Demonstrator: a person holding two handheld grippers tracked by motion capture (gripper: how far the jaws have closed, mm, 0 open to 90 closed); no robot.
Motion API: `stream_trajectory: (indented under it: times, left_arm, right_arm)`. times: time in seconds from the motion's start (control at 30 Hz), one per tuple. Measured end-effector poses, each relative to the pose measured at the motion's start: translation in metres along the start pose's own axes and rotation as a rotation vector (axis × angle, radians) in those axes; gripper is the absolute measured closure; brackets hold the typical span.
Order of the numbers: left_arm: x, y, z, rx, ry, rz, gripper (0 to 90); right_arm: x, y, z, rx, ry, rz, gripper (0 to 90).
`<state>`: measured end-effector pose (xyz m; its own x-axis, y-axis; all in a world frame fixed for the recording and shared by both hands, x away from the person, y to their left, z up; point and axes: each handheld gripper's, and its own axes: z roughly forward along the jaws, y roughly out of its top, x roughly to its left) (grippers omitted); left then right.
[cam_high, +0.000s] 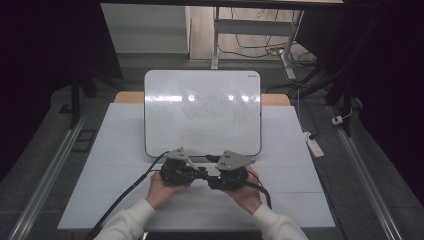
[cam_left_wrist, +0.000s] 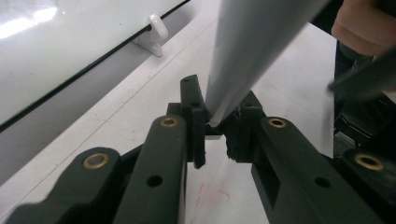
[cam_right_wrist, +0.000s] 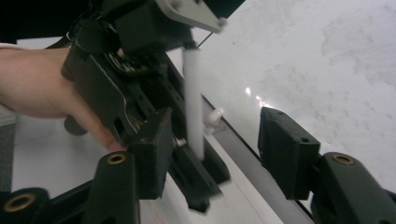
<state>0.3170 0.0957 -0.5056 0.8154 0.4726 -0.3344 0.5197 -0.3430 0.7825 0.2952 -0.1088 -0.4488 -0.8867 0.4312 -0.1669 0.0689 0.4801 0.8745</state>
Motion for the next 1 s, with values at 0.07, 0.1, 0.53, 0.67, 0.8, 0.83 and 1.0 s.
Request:
stream_trajectory:
  times: [0.07,0.1,0.53,0.67,0.8,0.83,1.0]
  left_arm:
    - [0.0,0.0,0.002,0.0,-0.001,-0.003,78.1]
    - [0.0,0.001,0.003,-0.001,-0.001,-0.005,78.1]
    - [-0.002,0.002,0.009,0.002,0.016,0.005,78.0]
    - [-0.002,0.002,0.011,0.006,0.029,0.001,78.0]
    - [-0.004,0.003,0.009,-0.003,0.036,0.011,78.0]
    - [-0.004,0.003,0.009,-0.011,0.035,0.009,78.0]
    - [-0.005,0.003,0.007,-0.034,0.047,0.023,76.4]
  right_arm:
    - [0.004,0.002,0.004,0.009,-0.005,-0.02,49.4]
    - [0.005,0.003,0.006,0.013,-0.011,-0.025,51.2]
    - [0.014,0.005,0.02,0.048,-0.072,-0.059,79.5]
    - [0.014,0.004,0.023,0.065,-0.079,-0.053,79.1]
    - [0.017,0.003,0.025,0.069,-0.107,-0.073,79.5]
    - [0.018,0.003,0.024,0.061,-0.113,-0.074,79.7]
    - [0.017,0.005,0.02,0.041,-0.12,-0.074,80.1]
